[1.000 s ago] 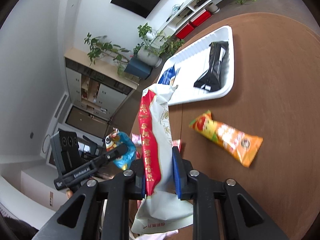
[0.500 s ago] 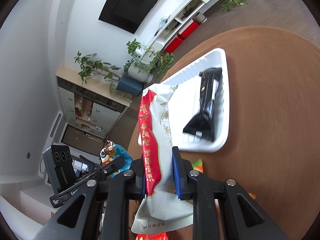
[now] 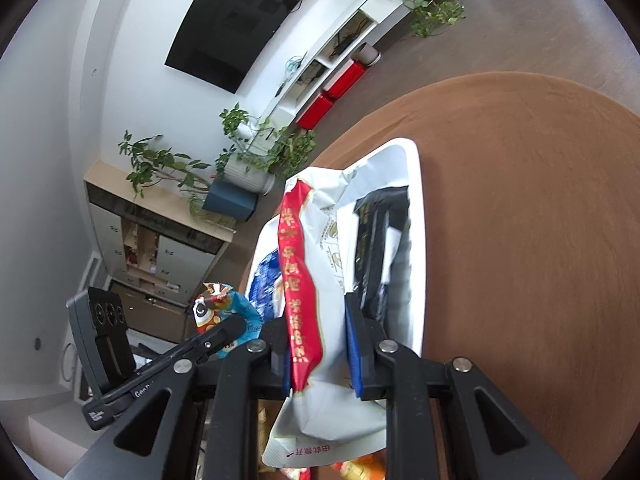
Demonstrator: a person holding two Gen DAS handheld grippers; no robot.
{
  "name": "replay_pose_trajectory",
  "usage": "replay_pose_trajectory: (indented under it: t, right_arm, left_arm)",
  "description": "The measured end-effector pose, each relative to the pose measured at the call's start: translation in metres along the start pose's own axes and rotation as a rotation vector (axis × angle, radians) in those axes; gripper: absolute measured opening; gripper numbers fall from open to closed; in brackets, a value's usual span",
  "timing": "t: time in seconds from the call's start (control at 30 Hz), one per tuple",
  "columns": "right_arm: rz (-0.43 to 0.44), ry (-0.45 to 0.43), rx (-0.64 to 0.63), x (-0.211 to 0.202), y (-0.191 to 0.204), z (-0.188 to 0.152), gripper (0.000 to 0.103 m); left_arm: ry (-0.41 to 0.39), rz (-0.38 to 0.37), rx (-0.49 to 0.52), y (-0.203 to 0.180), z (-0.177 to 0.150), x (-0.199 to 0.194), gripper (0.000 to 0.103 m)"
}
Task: Organize snacks
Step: 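Place panda packet and white-red bar into the white tray, open both tools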
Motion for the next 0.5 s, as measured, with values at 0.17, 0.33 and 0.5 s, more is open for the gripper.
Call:
replay_pose_trajectory:
  t: [0.17, 0.33, 0.5]
  right_arm:
    - [-0.055, -0.001, -0.028, 0.011, -0.004, 0.002, 0.024]
    - [-0.123, -0.011, -0.073, 0.011, -0.003, -0.001, 0.028]
    - [-0.162, -0.026, -0.114, 0.009, 0.002, 0.002, 0.037]
  left_arm:
    - [0.009, 0.061, 0.003, 0.001, 0.013, 0.023, 0.032]
    - [0.018, 0.117, 0.027, -0.001, 0.015, 0.044, 0.033]
    - [0.006, 0.138, 0.015, 0.001, 0.019, 0.052, 0.046]
Point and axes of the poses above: each gripper's, at about its wrist camera, not at the fingertips, and x roughly the way its jaws point, y to its left, z to its top, the point moved 7 cm from there along x, roughly the way its jaws point, and after that the axes turned 9 degrees about y, right-handed, at the moved point
